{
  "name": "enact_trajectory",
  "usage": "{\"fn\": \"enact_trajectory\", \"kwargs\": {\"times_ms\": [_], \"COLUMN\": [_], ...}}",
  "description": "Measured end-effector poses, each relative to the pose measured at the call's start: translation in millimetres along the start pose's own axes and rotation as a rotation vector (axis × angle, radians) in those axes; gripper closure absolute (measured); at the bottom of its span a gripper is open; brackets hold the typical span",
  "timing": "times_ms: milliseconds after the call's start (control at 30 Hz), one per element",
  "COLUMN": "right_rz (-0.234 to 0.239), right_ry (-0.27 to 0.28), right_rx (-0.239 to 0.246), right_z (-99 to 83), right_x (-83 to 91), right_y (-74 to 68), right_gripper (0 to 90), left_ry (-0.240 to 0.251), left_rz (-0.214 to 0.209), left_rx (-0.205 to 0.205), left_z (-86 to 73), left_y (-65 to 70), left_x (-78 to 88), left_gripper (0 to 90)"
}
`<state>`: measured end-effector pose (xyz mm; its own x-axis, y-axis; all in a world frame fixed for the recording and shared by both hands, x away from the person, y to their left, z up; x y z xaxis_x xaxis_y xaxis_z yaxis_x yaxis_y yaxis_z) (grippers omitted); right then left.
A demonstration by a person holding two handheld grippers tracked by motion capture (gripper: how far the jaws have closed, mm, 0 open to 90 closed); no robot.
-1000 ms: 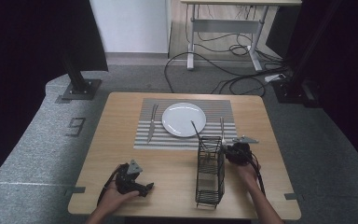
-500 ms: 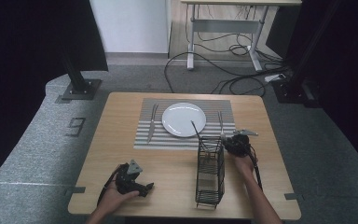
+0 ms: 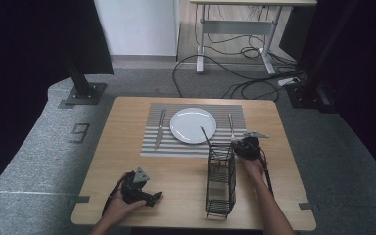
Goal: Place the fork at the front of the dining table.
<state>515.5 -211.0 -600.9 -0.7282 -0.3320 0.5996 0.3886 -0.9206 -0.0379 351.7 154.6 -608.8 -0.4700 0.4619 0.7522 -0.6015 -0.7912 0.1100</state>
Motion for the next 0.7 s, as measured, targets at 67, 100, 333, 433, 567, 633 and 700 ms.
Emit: {"fn": "enact_trajectory", "kwargs": {"times_ms": [67,100,333,433,567,633,700], "right_rz": [0.003,0.007,0.020,0.022,0.024,0.026,0.037], "right_ry": [0.002,0.004,-0.003,-0.003,0.000,0.009,0.034], "right_rx": [-0.001,0.002,0.027,0.034,0.012,0.007,-0.018], "right_z": [0.3,0.5,3.2,5.2,5.8,6.6,9.2], "right_x": [-0.1,-0.1,-4.4,-6.3,-4.4,-2.4,6.4], "right_y": [0.1,-0.3,-4.8,-7.9,-7.9,-7.3,-5.8], "right_gripper": [64.8,64.8,63.1,62.0,56.7,55.3,52.1], "left_ry": [-0.001,-0.001,0.000,0.000,0.000,0.000,0.000], "left_rz": [0.001,0.001,0.001,0.001,0.000,0.001,0.000], "left_rx": [0.000,0.000,0.000,0.000,0.000,0.000,-0.001], "left_z": [0.0,0.0,0.0,0.0,0.0,0.0,0.0], "left_y": [0.0,0.0,0.0,0.0,0.0,0.0,0.0], "left_x": [0.0,0.0,0.0,0.0,0.0,0.0,0.0], "left_gripper": [0.0,0.0,0.0,0.0,0.0,0.0,0.0]}}
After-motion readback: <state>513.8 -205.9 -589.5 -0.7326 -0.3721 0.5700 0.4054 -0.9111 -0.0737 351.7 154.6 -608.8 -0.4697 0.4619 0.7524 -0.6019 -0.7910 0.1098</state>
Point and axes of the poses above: each handheld gripper's, and its own axes: x roughly backward along the jaws, z roughly out of its top, y roughly to its right, the point moved 8 cm from there along -x, roughly forward along the jaws, and after that the axes turned 9 degrees about x, right-handed, at the moved point
